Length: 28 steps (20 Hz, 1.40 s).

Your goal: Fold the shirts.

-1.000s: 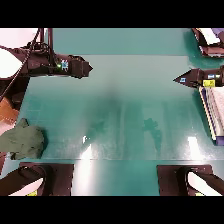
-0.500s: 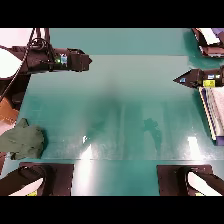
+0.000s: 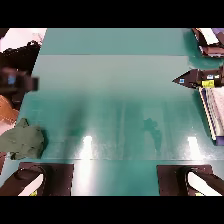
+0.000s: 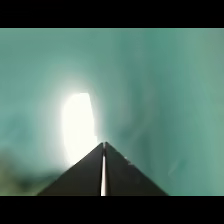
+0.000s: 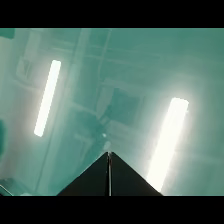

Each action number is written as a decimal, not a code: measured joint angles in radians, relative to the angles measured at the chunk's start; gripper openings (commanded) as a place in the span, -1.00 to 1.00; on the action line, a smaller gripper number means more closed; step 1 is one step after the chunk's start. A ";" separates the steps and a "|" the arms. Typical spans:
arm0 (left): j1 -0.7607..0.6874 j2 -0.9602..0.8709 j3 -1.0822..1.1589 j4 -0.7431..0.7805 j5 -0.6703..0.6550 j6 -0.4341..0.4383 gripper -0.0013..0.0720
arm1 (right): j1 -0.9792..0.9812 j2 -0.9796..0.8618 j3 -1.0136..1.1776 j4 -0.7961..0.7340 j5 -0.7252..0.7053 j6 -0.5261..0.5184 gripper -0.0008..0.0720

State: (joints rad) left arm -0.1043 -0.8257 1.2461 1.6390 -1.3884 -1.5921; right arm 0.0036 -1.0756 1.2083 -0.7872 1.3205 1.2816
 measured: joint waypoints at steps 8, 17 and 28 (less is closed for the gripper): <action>0.224 0.055 -0.404 0.164 -0.096 -0.058 0.84 | 0.000 0.000 0.000 -0.001 -0.001 -0.005 -0.92; 0.284 0.060 -0.674 0.184 -0.019 -0.172 -0.87 | 0.000 0.000 0.000 -0.001 -0.001 -0.010 -0.92; 0.114 0.088 -0.035 0.033 -0.063 -0.169 -0.89 | -0.025 0.000 0.147 0.049 -0.029 -0.011 -0.92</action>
State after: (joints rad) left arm 0.0093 -0.7376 1.2110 1.6718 -1.4509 -1.7611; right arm -0.0212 -1.0756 1.3556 -0.7380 1.2915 1.2705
